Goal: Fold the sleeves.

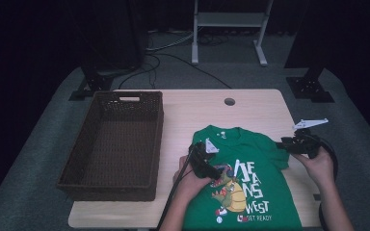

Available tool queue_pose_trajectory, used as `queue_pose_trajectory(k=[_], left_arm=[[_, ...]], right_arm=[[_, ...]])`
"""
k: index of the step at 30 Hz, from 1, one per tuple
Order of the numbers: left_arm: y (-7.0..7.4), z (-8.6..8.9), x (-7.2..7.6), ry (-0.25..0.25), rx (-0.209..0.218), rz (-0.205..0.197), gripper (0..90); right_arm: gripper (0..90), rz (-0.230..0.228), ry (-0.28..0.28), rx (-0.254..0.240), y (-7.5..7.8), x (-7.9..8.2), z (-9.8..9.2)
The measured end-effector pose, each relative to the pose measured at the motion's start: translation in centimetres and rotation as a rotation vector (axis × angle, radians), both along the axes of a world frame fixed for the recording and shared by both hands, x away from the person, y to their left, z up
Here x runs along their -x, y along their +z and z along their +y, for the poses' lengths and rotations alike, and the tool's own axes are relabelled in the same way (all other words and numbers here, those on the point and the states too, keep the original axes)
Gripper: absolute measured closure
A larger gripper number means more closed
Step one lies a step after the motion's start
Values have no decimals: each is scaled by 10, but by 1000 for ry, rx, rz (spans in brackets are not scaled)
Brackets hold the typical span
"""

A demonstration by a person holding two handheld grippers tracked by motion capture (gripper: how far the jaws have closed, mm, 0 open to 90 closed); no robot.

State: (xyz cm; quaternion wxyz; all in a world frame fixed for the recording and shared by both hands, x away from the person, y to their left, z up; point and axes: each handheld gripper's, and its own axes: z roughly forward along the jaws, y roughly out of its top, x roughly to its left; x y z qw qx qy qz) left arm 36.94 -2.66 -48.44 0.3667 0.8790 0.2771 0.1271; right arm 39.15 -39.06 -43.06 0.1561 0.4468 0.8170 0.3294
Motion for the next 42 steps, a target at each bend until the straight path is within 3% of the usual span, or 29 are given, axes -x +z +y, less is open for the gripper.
queue_pose_trajectory(k=[10,24,42], left_arm=[[0,0,0,0,0,0,0],[0,0,0,0,0,0,0],[0,0,0,0,0,0,0]], right_arm=[[737,14,-58,20,-8,-3,-8],[737,2,-114,28,-13,-4,-20],[733,31,-163,32,-28,-7,-32]])
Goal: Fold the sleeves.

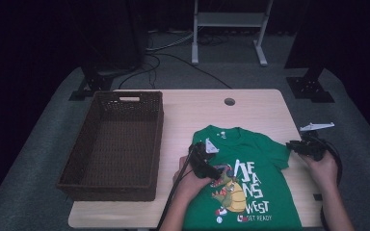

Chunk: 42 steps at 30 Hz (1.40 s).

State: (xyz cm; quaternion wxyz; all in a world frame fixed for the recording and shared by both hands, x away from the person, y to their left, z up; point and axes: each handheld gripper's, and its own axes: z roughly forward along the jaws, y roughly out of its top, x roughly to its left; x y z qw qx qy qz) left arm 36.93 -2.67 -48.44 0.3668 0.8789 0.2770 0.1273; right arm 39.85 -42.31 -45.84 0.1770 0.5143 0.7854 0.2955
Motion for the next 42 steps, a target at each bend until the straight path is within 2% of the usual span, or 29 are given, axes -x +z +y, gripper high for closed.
queue_pose_trajectory(k=[14,22,27,42], left_arm=[[0,0,0,0,0,0,0],[0,0,0,0,0,0,0],[0,0,0,0,0,0,0],[0,0,0,0,0,0,0]], right_arm=[[690,27,-6,-6,-7,-3,0],[859,38,27,-40,-8,-2,1],[867,36,29,-16,-6,-1,5],[868,-1,59,-32,10,5,12]])
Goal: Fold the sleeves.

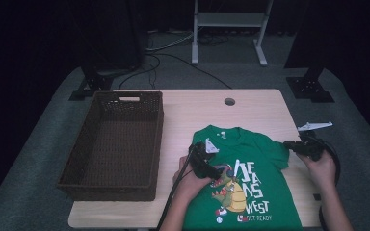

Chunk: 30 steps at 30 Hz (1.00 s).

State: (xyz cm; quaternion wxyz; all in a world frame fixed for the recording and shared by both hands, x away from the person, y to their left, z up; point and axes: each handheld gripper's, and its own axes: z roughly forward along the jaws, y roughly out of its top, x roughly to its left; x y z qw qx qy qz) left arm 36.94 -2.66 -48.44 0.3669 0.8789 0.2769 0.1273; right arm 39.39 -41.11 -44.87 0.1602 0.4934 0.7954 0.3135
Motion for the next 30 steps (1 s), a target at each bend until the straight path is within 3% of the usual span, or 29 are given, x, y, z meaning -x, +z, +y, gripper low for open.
queue_pose_trajectory(k=[30], left_arm=[[0,0,0,0,0,0,0]], right_arm=[[868,-20,104,33,15,6,38]])
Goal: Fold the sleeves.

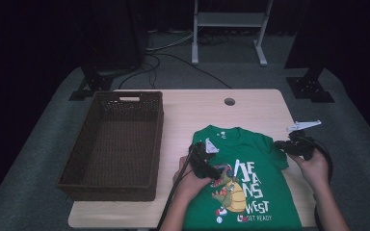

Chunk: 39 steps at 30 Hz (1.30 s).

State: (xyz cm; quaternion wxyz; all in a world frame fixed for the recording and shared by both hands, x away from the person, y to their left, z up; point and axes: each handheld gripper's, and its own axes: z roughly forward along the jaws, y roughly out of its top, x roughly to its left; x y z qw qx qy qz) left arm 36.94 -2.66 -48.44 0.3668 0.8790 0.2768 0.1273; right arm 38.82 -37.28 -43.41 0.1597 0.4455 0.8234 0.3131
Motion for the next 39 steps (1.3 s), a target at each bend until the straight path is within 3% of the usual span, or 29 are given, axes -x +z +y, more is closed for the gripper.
queue_pose_trajectory(k=[39], left_arm=[[0,0,0,0,2,0,0]], right_arm=[[868,-12,101,8,9,-2,37]])
